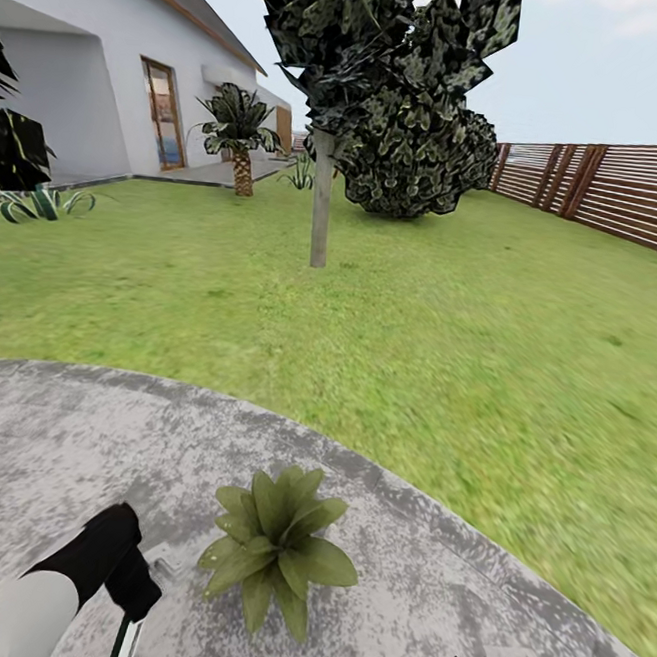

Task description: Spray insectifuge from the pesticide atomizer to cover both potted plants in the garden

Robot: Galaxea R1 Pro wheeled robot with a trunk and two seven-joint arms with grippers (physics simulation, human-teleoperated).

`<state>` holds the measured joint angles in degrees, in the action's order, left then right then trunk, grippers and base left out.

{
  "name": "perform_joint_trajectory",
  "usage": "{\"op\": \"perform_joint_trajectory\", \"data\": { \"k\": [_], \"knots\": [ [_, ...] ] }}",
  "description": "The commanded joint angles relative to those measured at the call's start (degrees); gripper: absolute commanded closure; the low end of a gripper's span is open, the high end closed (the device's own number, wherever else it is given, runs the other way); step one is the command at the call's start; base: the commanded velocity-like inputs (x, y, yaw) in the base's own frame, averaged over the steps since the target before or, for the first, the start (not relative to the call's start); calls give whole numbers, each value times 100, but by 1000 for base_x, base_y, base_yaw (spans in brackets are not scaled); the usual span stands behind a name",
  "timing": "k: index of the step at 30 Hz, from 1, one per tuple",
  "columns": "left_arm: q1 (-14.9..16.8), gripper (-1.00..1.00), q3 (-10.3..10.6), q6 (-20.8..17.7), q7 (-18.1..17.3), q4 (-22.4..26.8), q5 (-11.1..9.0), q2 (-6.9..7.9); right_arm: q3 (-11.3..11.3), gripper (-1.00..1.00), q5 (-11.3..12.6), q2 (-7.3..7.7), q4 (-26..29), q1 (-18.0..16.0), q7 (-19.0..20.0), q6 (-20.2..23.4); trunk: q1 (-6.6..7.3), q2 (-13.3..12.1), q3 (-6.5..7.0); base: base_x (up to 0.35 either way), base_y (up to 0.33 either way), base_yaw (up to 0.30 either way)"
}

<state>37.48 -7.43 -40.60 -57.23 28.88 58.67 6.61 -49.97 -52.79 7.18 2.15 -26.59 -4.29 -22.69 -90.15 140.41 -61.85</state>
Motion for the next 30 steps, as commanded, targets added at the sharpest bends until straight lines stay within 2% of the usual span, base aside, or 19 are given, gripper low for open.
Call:
{"op": "perform_joint_trajectory", "data": {
  "k": [1,8,12,13,15,17,19,26,30],
  "knots": [
    [-6,100,-31,-36,-37,-10,47,4,-30,-100,-63,3,-11,-4,-37,-17,2,2,-5,-22,-3,120],
    [-36,100,-23,-20,-70,-41,76,19,-30,-100,-65,3,-13,-4,-37,-17,2,2,-5,-5,-1,196],
    [32,100,42,-36,-410,-39,92,-72,-30,-100,-65,3,-13,-4,-37,-17,2,2,-5,0,0,21],
    [49,100,127,-46,-612,-20,106,-85,-30,-100,-65,3,-13,-4,-37,-17,2,2,-5,0,0,4],
    [106,100,623,-64,-1206,42,238,-95,-30,-100,-65,3,-6,-4,-37,-16,2,2,-5,0,0,1],
    [205,100,949,-69,-1625,58,293,-83,-30,-100,-65,3,-5,-4,-37,-16,2,2,-5,0,0,28],
    [321,100,1102,-70,-1846,69,313,-53,-30,-100,-65,3,-5,-4,-37,-16,2,2,-5,0,0,171],
    [619,100,1156,-79,-1931,74,323,-62,-30,-100,-63,3,-5,-4,-40,-18,2,2,-5,0,-2,267],
    [696,100,1168,-81,-1932,74,349,-90,-36,-100,-62,4,2,-4,-45,-20,2,2,-5,0,-157,228]
  ]
}}
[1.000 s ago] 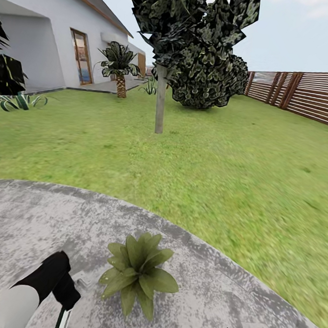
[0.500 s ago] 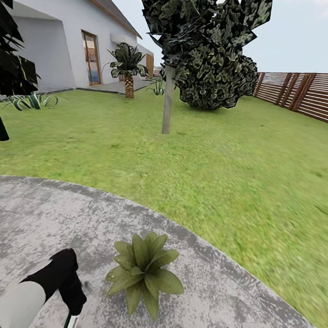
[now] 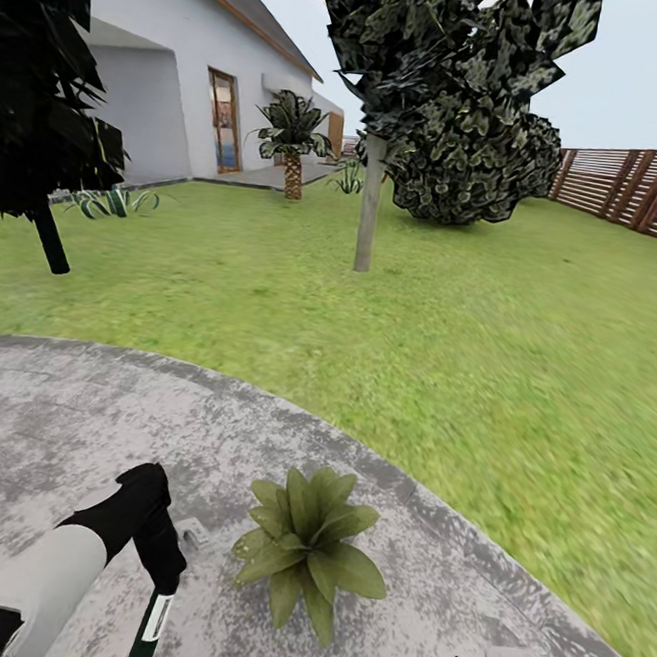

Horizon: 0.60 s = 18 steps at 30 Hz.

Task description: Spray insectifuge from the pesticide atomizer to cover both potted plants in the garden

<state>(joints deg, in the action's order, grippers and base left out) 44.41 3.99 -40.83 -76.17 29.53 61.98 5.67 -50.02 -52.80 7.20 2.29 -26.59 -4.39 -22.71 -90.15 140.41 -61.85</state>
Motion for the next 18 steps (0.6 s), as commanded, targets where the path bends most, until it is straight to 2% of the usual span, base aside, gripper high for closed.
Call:
{"op": "perform_joint_trajectory", "data": {
  "k": [1,3,5,6,10,13,18],
  "knots": [
    [9,100,29,-61,-39,9,38,-1,-33,-100,-63,6,-11,-4,-36,-16,1,2,-5,0,-247,72],
    [13,100,27,-81,-39,9,66,3,-28,-100,-64,12,-12,-4,-36,-21,1,2,-5,-23,-259,35],
    [18,100,36,-428,-39,124,86,14,-26,-100,-72,18,-11,-4,-36,-23,1,2,-5,-188,-233,4],
    [17,100,38,-467,-39,193,97,13,-26,-100,-72,18,-10,-4,-36,-23,1,2,-5,-211,-227,1],
    [7,100,40,-511,-39,268,263,7,-27,-100,-66,18,-10,-4,-36,-20,1,2,-5,-24,-233,0],
    [-24,100,41,-513,-39,259,297,5,-26,-100,-65,14,-10,-3,-36,-22,1,2,-5,97,-208,24],
    [-79,100,64,-513,-26,209,306,14,-27,-100,-64,10,-10,-2,-36,-20,1,2,-5,21,-25,240]
  ]
}}
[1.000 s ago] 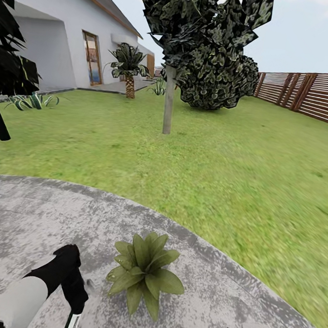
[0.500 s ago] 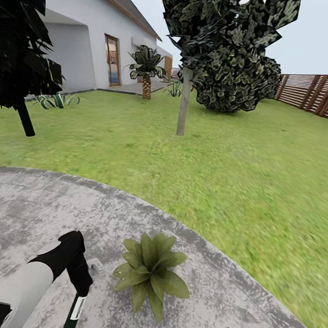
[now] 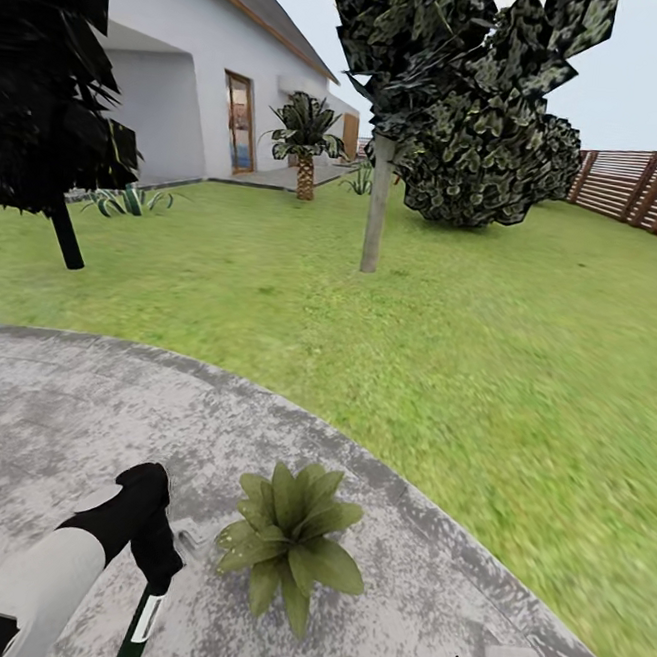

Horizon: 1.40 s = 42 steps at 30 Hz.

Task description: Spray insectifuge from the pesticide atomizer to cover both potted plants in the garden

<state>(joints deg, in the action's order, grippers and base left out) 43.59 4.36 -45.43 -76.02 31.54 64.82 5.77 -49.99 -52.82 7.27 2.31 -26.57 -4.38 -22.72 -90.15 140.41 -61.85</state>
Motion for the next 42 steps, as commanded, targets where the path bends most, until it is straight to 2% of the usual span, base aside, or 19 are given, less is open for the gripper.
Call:
{"op": "perform_joint_trajectory", "data": {
  "k": [1,5,8,17,31,36,42],
  "knots": [
    [-15,100,28,-52,-31,-4,22,10,-29,-100,-61,2,-13,-5,-36,-20,1,2,-5,3,-3,272],
    [-25,100,29,-47,-20,-15,22,45,-29,-100,-61,2,-17,-6,-36,-15,1,2,-5,1,-1,275],
    [-23,100,29,-49,-19,-16,22,19,-29,-100,-61,2,-12,-6,-36,-21,1,2,-5,0,0,231],
    [-18,100,21,-54,-19,-17,22,12,-33,-100,-61,2,-11,-5,-36,-17,1,2,-5,100,-202,44],
    [-18,100,29,-54,-19,-17,22,20,-29,-100,-61,2,-11,-6,-36,-18,1,2,-5,86,-257,269],
    [-10,100,1,-55,-27,40,22,55,-29,-100,-61,2,-11,-5,-36,-19,1,2,-5,33,-41,277],
    [-9,100,27,-54,-36,19,22,15,-29,-100,-61,-6,-20,-3,-36,-17,1,2,-5,0,-96,277]
  ]
}}
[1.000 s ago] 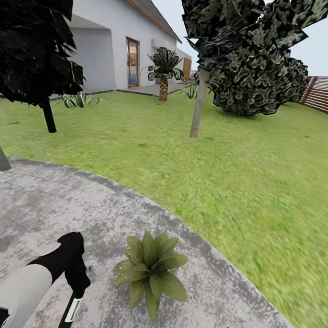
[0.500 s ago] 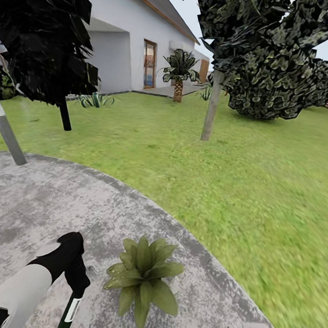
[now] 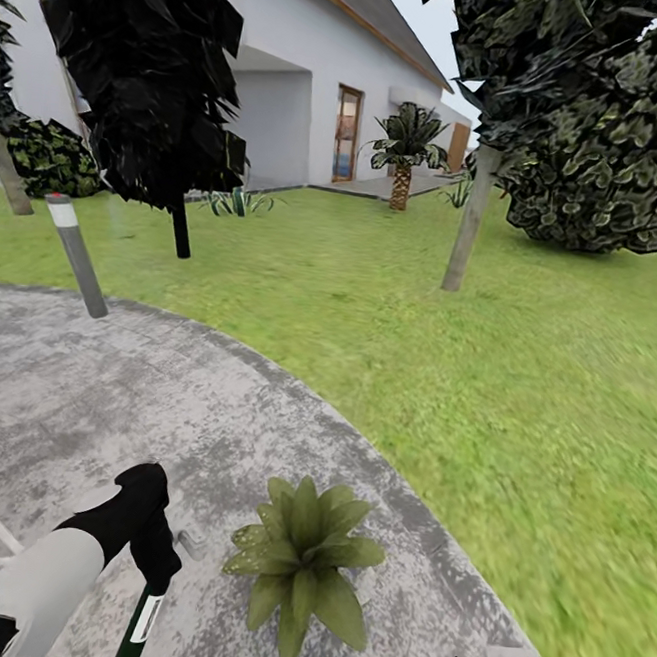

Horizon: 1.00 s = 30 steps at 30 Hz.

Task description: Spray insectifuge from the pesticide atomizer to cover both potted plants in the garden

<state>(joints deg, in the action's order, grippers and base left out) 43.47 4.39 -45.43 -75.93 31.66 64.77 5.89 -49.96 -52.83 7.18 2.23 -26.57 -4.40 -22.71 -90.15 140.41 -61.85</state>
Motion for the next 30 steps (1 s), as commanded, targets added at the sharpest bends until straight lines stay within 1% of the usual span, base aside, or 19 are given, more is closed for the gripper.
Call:
{"op": "perform_joint_trajectory", "data": {
  "k": [1,10,24,26,30],
  "knots": [
    [4,100,26,-54,-44,8,27,2,-32,-100,-61,3,-12,-3,-35,-19,1,2,-5,0,-252,277],
    [4,100,18,-54,-44,11,26,9,-32,-100,-61,2,-12,-6,-35,-17,1,2,-5,110,-270,277],
    [4,100,5,-54,-29,16,27,10,-32,-100,-61,4,-12,-3,-35,-19,1,2,-5,13,-272,276],
    [5,100,-4,-55,-27,30,27,15,-33,-100,-61,6,-12,-5,-35,-16,1,2,-5,83,-228,171],
    [20,100,-8,-61,-35,42,27,8,-32,-100,-62,18,-6,-2,-35,-22,1,2,-5,28,-49,33]
  ]
}}
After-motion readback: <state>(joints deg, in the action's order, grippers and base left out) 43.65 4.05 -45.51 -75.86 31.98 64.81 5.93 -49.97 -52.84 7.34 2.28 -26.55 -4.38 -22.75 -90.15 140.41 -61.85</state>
